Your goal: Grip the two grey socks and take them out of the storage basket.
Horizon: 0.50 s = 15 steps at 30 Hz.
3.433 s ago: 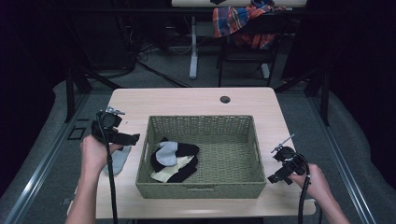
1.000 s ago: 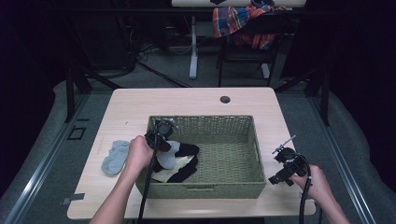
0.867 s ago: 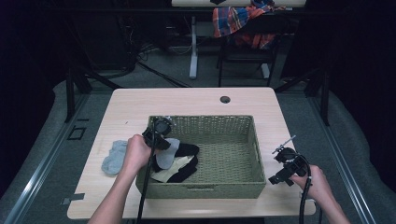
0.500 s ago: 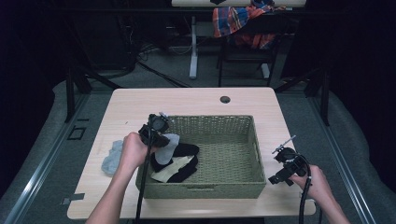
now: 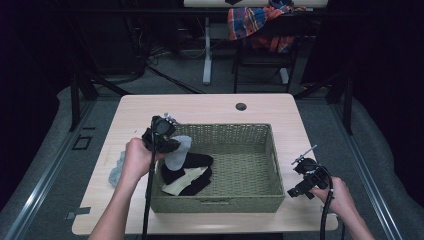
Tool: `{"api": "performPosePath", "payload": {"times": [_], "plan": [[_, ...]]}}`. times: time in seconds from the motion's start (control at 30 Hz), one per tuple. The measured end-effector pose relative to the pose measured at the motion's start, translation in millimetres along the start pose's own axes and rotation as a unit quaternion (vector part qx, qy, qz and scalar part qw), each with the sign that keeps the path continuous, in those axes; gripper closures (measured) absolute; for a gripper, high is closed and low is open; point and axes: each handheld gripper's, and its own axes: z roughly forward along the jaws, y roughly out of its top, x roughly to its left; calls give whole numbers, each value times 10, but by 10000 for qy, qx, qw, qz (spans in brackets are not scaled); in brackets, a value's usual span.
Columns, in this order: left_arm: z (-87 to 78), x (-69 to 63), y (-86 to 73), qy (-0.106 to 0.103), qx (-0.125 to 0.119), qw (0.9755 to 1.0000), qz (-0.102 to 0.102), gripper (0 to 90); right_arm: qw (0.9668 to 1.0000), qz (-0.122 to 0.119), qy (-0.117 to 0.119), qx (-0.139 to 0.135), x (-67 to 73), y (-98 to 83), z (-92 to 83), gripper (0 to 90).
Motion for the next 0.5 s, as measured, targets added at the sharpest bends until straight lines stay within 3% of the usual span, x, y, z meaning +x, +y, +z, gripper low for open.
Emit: {"api": "performPosePath", "payload": {"times": [0.5], "plan": [[-418,195,-76,167,-485,9983,-294,861,9998,174,76,-101,-6,-11,21,124]]}}
